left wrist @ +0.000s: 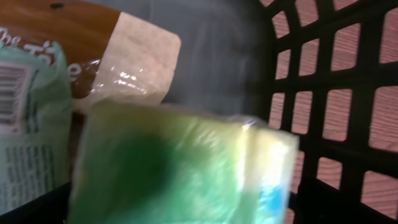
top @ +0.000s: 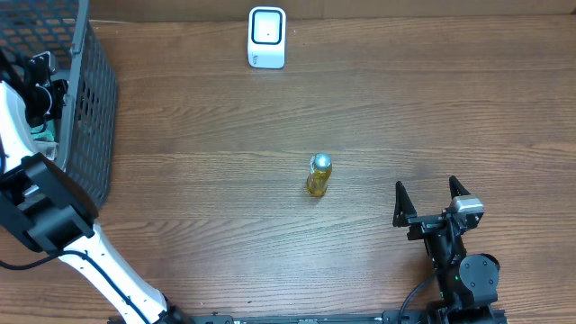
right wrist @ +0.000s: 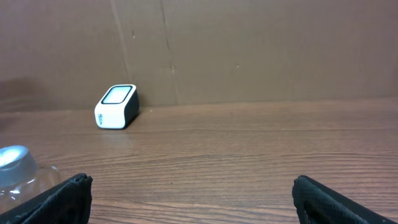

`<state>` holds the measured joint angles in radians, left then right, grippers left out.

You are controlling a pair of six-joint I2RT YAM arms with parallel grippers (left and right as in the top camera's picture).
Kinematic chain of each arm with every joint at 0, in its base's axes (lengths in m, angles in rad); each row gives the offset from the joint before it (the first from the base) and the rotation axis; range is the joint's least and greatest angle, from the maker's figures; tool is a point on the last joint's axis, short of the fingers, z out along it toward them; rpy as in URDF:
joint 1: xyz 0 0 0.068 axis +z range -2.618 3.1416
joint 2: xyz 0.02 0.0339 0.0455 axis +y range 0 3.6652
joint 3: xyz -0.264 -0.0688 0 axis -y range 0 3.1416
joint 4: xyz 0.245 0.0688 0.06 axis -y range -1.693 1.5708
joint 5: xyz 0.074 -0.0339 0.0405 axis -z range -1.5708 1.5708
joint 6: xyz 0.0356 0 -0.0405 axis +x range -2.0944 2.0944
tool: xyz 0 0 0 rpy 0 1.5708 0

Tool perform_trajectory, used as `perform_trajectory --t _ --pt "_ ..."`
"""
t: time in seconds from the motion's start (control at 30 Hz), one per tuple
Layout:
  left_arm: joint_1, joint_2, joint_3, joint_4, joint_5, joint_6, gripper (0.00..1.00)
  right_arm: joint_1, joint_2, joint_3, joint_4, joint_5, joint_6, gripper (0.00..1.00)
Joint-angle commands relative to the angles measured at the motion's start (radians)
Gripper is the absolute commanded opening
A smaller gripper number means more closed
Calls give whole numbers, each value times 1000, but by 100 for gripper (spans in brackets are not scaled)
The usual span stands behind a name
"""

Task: Scan the item barcode
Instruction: 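Reach the left gripper back into the grey basket, then grasp the green-and-white packaged box with the left gripper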

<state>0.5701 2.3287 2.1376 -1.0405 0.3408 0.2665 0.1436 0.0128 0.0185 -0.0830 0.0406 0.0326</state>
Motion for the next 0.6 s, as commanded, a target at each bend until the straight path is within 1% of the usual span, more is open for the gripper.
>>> perform_trajectory --t 0.0,0.13,0.3,0.37,0.43,0.5,0.57 --pt "-10 6 -9 10 -21 25 93 -6 -10 -11 2 -2 -4 100" --pt "-10 6 -9 9 -73 18 80 -6 -10 -11 2 -2 -4 100" --pt "-11 6 -9 8 -98 -19 79 -6 -10 -11 2 -2 -4 100" --pt "-13 6 -9 8 -107 -23 72 -6 -10 -11 2 -2 -4 100" --pt "-15 6 -9 9 -148 -62 72 -6 -10 -11 2 -2 -4 100" --pt "-15 6 -9 9 -196 -104 76 -6 -10 -11 2 -2 -4 100" --pt "-15 6 -9 9 -196 -111 79 -6 -10 -11 2 -2 -4 100"
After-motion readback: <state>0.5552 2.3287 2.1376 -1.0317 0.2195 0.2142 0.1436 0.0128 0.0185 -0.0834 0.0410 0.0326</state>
